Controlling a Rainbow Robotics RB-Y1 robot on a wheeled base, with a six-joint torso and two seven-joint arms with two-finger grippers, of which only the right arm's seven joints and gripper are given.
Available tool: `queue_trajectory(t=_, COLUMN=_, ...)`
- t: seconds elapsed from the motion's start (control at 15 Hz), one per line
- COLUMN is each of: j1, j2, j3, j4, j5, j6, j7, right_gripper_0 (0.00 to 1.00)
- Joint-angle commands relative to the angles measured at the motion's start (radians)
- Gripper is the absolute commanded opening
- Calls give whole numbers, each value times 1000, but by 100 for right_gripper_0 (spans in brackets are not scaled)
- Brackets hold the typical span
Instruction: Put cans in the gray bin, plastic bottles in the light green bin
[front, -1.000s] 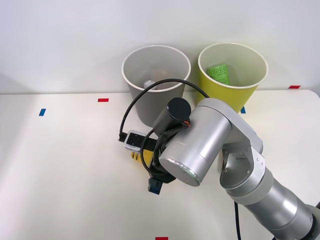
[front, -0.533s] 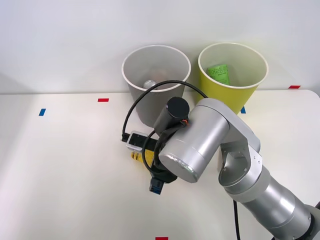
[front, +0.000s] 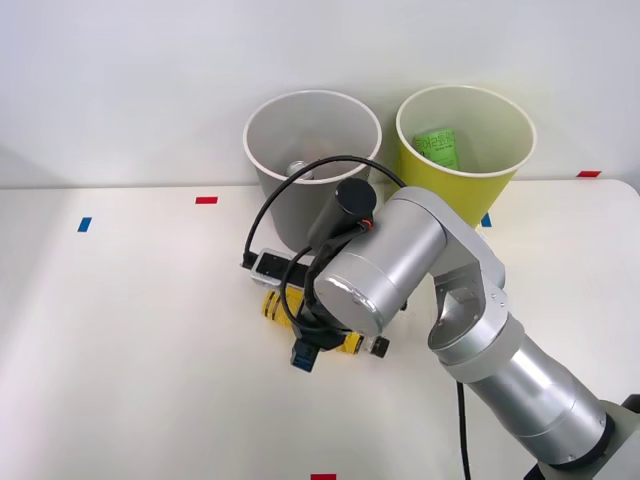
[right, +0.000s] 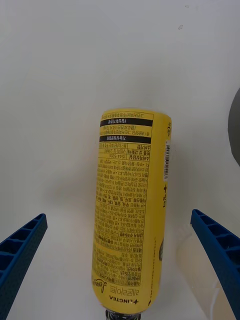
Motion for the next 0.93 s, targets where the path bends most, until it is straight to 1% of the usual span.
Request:
queue_trajectory(t=0.07, j1=-16, j2=36, j3=0, j4=87, j5=17, j6=-61, j7=20, right_gripper_0=100)
queue_trajectory(t=0.2, j1=-27, j2=61, j3=-2, j4=122, j5=28, j6=-87, j7=29, right_gripper_0=100)
queue_trajectory(t=0.53, j1=-30, j2=79, j3=-3, j4=181, j5=63, j6=-131, j7=52, right_gripper_0=100)
queue_trajectory(t=0.93, j1=-33, j2=125, j3=-5, j4=273, j5=115, j6=-174, j7=82, right_gripper_0=100)
